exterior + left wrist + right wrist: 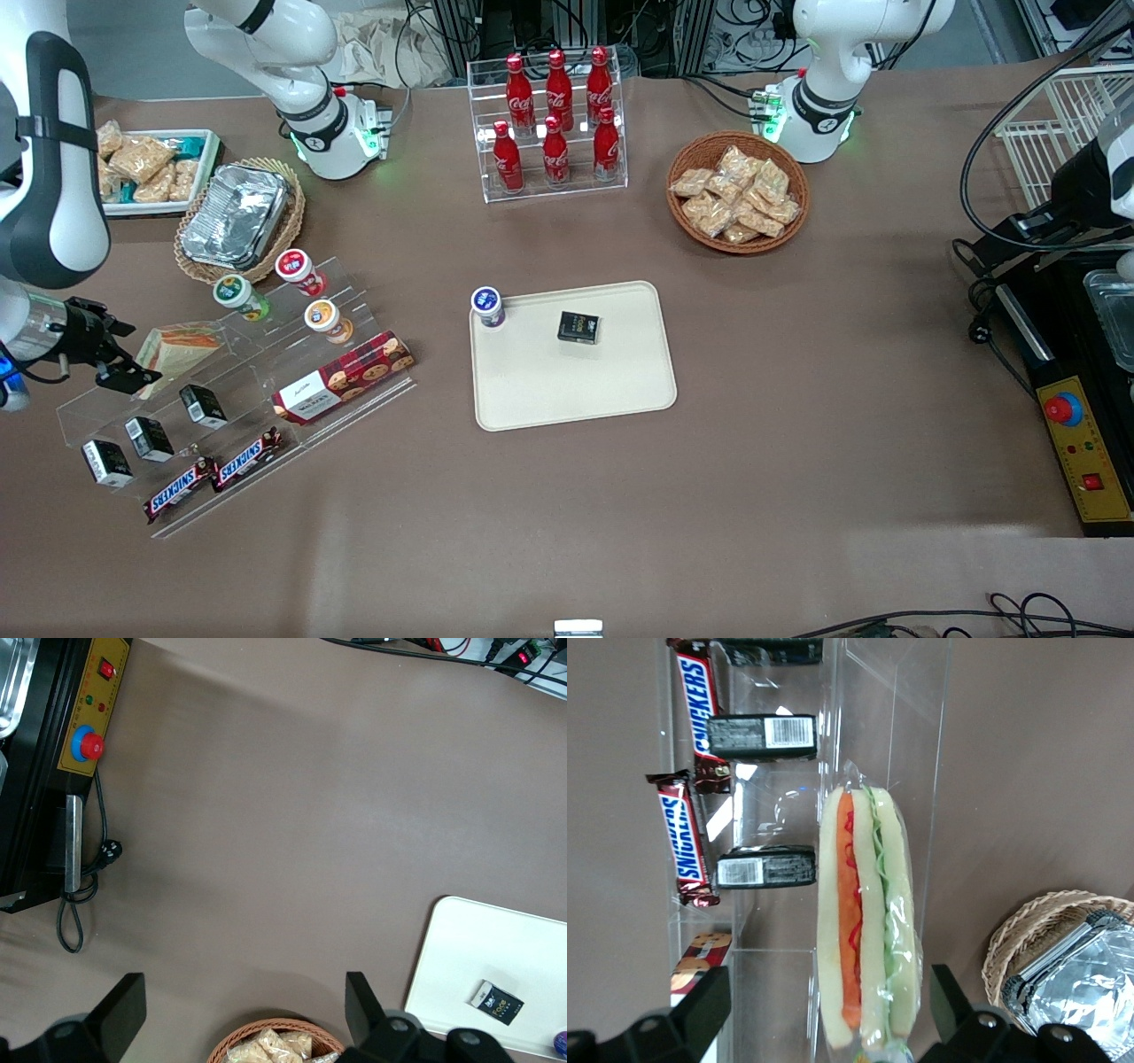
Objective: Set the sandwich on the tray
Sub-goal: 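Lower the right gripper onto the sandwich and close on it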
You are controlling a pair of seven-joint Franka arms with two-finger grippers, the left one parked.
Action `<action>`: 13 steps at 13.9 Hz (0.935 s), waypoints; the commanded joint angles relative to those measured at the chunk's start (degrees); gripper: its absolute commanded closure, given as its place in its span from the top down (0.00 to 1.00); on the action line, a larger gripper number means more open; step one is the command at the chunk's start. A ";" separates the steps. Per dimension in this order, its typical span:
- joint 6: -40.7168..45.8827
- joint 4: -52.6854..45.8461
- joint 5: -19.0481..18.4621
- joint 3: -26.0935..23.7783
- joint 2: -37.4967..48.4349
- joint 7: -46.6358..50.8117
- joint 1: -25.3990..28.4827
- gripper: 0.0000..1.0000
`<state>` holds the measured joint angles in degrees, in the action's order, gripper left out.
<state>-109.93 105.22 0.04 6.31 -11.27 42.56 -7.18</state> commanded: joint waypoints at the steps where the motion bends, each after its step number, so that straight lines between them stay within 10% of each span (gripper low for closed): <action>1: -0.29 0.07 1.10 0.11 -1.12 2.69 0.14 1.00; 5: 1.12 0.24 1.10 -0.07 -0.77 2.97 0.14 0.92; 13: 7.01 0.07 1.10 -0.24 1.96 2.88 0.14 0.45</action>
<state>-103.80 105.14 0.12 6.15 -9.95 44.86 -7.12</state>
